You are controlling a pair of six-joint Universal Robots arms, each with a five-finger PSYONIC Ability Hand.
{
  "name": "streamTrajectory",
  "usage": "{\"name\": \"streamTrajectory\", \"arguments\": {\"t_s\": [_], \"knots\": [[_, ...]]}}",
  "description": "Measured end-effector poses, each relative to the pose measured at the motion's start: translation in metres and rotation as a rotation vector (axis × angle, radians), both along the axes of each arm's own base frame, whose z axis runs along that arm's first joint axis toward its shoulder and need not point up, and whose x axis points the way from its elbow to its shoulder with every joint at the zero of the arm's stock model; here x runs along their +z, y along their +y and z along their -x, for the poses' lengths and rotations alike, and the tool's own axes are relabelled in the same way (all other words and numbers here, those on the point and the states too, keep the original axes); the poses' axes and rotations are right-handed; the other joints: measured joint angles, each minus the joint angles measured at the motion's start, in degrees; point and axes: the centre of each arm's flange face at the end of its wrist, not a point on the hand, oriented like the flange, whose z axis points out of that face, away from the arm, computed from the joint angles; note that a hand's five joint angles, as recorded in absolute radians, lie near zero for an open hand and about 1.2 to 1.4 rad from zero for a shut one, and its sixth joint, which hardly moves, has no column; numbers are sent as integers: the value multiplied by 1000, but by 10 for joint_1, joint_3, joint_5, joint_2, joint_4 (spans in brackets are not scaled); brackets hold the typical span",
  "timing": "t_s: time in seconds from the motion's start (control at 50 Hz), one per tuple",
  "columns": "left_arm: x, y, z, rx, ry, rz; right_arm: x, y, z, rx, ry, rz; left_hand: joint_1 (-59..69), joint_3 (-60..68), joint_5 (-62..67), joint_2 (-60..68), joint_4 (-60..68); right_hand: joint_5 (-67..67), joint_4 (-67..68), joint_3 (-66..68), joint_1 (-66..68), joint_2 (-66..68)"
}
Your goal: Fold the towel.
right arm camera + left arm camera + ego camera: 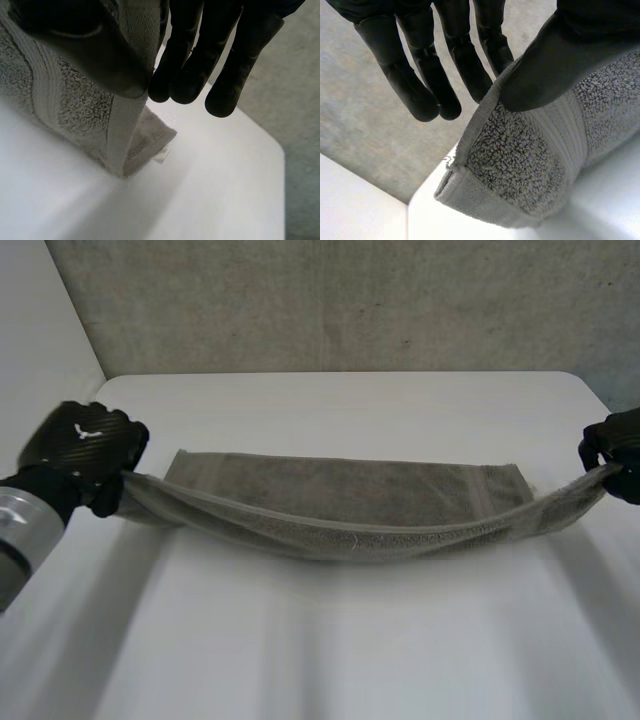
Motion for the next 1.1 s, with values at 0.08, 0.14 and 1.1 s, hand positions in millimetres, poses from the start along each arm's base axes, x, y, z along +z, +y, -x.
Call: {"name": "streamTrajectory", "arguments": {"t_s": [0.08, 0.14, 1.1], "knots": [[-18, -21, 14, -30, -5, -24, -14, -24, 1, -11, 7, -42, 0, 0, 0, 0, 0, 0, 0, 0, 1, 0], [-31, -39, 27, -45, -10, -33, -25, -41, -2, -21, 20, -64, 0, 1, 0, 0, 0, 0, 0, 0, 1, 0], [-83, -150, 92, 83, 20, 155, -61, -123, -50, -219, -60, 268, -694, -744, -726, -722, -720, -642, -626, -631, -632, -626]]}}
